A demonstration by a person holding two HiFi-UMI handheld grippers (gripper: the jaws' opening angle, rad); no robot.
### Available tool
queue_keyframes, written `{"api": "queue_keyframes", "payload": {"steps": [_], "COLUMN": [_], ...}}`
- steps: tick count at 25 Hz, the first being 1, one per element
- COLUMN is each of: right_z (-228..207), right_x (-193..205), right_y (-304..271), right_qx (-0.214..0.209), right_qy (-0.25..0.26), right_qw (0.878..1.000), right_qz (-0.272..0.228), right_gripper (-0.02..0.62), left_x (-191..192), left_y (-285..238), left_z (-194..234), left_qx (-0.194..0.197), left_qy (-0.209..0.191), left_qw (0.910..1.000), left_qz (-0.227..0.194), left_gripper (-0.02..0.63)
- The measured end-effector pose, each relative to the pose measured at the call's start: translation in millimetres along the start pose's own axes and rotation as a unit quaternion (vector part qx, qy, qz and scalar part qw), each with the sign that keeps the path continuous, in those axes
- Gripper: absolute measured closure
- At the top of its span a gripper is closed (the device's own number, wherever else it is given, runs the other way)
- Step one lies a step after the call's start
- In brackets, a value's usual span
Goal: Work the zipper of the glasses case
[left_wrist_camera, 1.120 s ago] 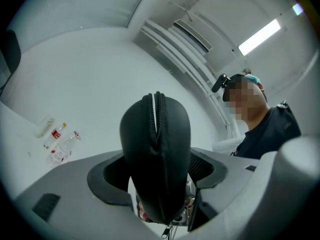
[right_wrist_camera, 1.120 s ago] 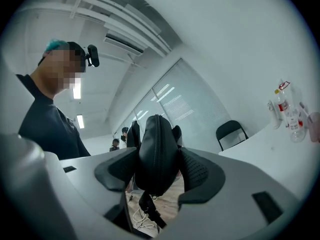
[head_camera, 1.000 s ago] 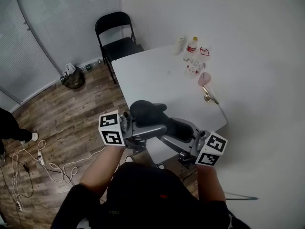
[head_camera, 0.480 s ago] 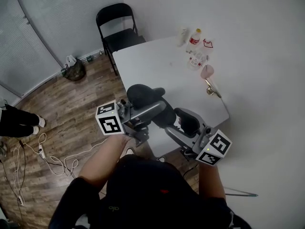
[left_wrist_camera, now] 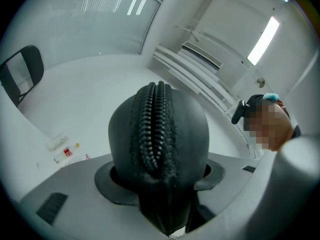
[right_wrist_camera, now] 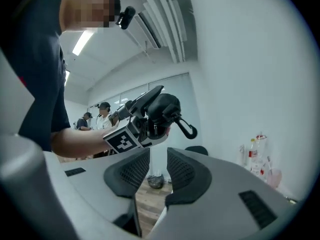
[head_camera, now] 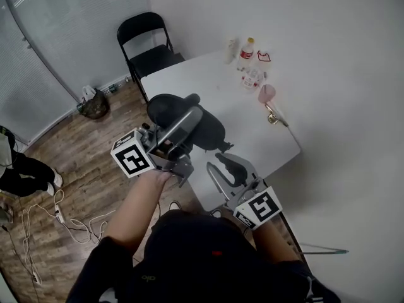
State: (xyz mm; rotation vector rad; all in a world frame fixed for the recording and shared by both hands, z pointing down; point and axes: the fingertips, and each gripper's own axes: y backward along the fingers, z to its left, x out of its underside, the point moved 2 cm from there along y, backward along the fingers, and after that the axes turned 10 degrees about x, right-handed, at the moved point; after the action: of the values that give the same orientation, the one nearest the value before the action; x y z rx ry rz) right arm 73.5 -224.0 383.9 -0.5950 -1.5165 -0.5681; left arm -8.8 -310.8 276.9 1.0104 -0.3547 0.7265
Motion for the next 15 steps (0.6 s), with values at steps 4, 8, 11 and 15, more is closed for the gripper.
{"api": "queue_keyframes", "payload": {"steps": [4,8,11,15], "right_z": [6.5,11.8,13.7,8.8], "right_x": [-15.4,-20.5,-20.1,-18.7], "right_y": [-13.6,-21.1,-25.7,-25.1], "right_qx": [0.032,0.025,0.028,0.039], "right_qy": [0.025,0.024,0.022,0.011], "right_qw": [0.999,0.999,0.999,0.999], "right_qz": [-0.022,-0.025,-0.027,-0.024], "right_gripper": [0.491,0.491,0.517,0.575], "left_x": [-1.3,-1.1,0.0,1.1], "left_y": [-0.7,-1.0,0.5,5.1], "left_z": [-1.7,-1.5,-0.4,1.9], "left_qx": [-0.007,-0.015,-0.020,-0.032], "left_qy": [0.001,0.000,-0.001,-0.003], "left_qw": [1.0000,0.9999,0.9998,0.9994], "left_qz": [-0.005,-0.005,-0.004,-0.013], "left_gripper": [0.331,0.331,0.331,0.331]}}
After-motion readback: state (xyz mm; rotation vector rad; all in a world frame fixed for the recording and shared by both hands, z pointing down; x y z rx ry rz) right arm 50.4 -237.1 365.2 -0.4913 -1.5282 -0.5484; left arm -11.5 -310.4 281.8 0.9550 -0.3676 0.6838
